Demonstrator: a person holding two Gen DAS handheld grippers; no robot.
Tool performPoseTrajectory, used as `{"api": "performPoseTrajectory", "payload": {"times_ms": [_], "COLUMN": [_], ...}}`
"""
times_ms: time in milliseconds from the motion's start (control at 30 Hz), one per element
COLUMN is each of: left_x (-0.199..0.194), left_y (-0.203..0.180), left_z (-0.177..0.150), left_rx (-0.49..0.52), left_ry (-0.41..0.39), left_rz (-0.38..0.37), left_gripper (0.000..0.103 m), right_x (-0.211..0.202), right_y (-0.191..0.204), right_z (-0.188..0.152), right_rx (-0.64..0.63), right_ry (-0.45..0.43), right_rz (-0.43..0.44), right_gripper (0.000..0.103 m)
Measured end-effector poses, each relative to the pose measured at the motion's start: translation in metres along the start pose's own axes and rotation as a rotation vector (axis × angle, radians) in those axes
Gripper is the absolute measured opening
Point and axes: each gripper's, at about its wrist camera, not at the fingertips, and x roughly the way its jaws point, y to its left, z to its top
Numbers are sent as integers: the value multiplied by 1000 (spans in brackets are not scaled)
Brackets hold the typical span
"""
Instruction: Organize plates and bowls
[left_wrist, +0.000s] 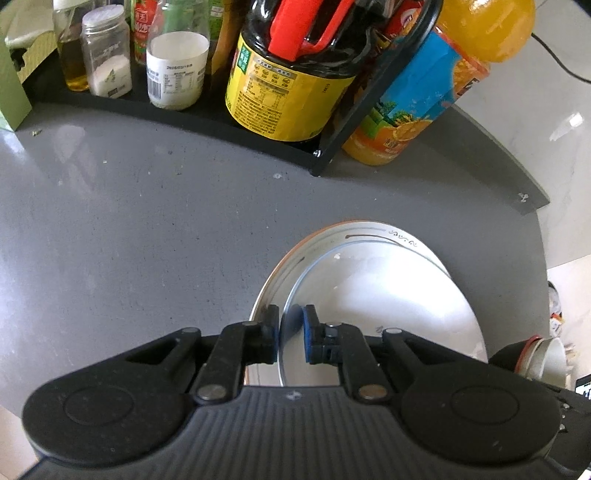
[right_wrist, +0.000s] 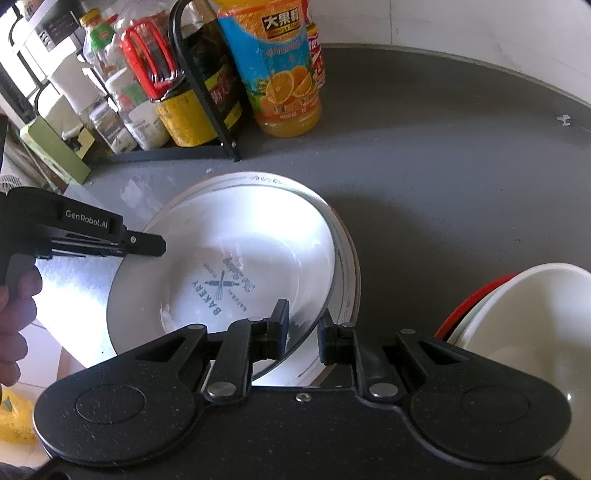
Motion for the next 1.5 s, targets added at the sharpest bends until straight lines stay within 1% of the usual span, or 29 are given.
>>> {"api": "performPoseTrajectory", "payload": {"times_ms": [133, 333, 533, 700, 900, 1067, 1233, 1333, 1500], "left_x": [1, 4, 4, 4, 6, 6, 7, 7, 8], "left_y": [-3, -7, -8, -8, -6, -5, -3, -3, -3], "left_z": [-1, -4, -7, -8, -7, -8, -7, -6, -5], "left_rx": [31, 59, 71, 74, 68, 68, 70, 75, 92], "left_ry": [1, -17, -38, -39, -36, -40, -39, -35, -35], "left_rz": [13, 21, 26, 20, 7, -1, -9, -12, -19], "left_gripper": [12, 12, 13, 12, 13, 13, 13, 13, 12], "right_x": [2, 7, 6, 1, -2, -6, -10, -15, -16], "right_y": [3, 10, 11, 18, 22, 20, 22, 24, 22], "right_z": [0, -3, -4, -7, -9, -10, -12, -18, -28], "right_rx": [-27, -53, -49, -67, -76, -57, -42, -29, 28], "right_ry": [13, 32, 34, 28, 29, 35, 36, 28, 15], "right_rz": [-12, -23, -24, -43, -59, -43, -45, -56, -62], "right_gripper": [19, 28, 30, 32, 33, 34, 34, 44, 44]}}
